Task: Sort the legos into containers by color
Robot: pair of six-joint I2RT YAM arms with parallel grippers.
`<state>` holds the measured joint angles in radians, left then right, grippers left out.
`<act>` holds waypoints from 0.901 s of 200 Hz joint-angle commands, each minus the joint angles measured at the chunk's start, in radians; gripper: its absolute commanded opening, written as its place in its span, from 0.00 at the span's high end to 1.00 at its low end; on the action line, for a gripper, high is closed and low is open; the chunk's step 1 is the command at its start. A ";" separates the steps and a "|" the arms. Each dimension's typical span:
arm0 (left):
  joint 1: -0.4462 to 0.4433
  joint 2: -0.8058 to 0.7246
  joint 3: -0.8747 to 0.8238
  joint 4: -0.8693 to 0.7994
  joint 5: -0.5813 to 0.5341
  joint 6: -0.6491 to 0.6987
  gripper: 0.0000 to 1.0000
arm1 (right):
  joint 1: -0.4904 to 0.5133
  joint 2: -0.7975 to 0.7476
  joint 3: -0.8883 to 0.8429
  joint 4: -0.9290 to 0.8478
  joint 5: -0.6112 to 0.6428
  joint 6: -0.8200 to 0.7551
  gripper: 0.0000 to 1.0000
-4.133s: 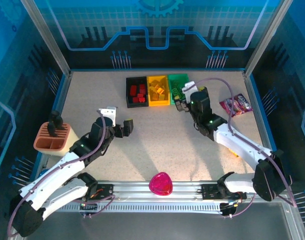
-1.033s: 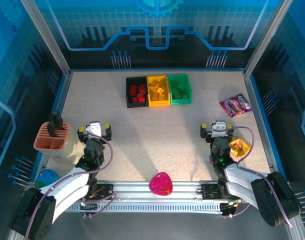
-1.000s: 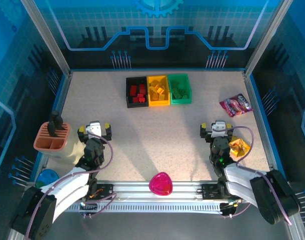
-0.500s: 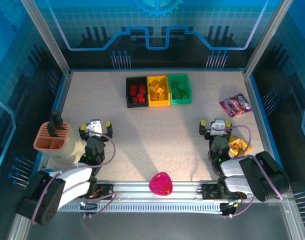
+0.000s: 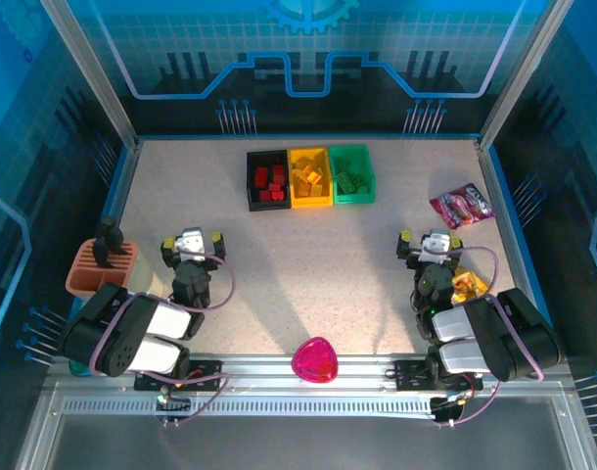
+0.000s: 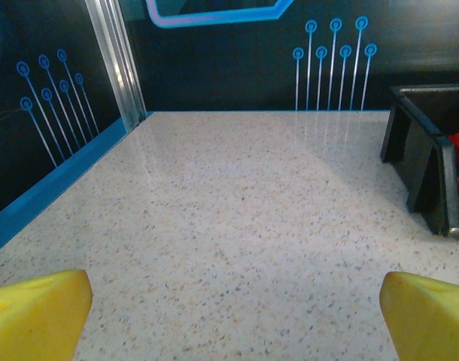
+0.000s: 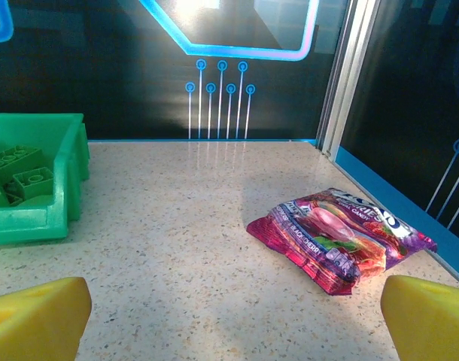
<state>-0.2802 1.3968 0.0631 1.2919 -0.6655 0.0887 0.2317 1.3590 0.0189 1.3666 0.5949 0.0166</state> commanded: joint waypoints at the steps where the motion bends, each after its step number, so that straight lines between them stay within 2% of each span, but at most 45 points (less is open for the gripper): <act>1: 0.009 0.020 0.029 0.109 0.018 0.020 0.01 | -0.053 0.057 0.029 0.057 -0.010 0.055 0.00; 23: 0.009 0.030 0.035 0.110 0.033 0.031 0.01 | -0.098 0.125 0.074 0.050 -0.048 0.076 0.00; 66: 0.012 0.034 0.030 0.111 0.100 0.047 0.01 | -0.024 0.183 0.113 0.057 -0.210 -0.089 0.00; 83: 0.016 0.077 0.056 0.110 0.110 0.062 0.01 | 0.035 0.228 0.142 0.058 -0.205 -0.171 0.00; 107: 0.016 0.107 0.074 0.110 0.131 0.079 0.01 | 0.002 0.242 0.142 0.057 -0.259 -0.141 0.00; 153: -0.005 0.127 0.071 0.110 0.286 0.156 0.01 | -0.002 0.260 0.154 0.057 -0.257 -0.144 0.01; 180: -0.042 0.171 0.095 0.110 0.282 0.215 0.01 | -0.003 0.260 0.154 0.057 -0.257 -0.144 0.00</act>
<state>-0.2958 1.5345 0.1257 1.3720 -0.4324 0.2302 0.2352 1.6127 0.1585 1.3777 0.3489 -0.1097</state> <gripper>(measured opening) 0.992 0.996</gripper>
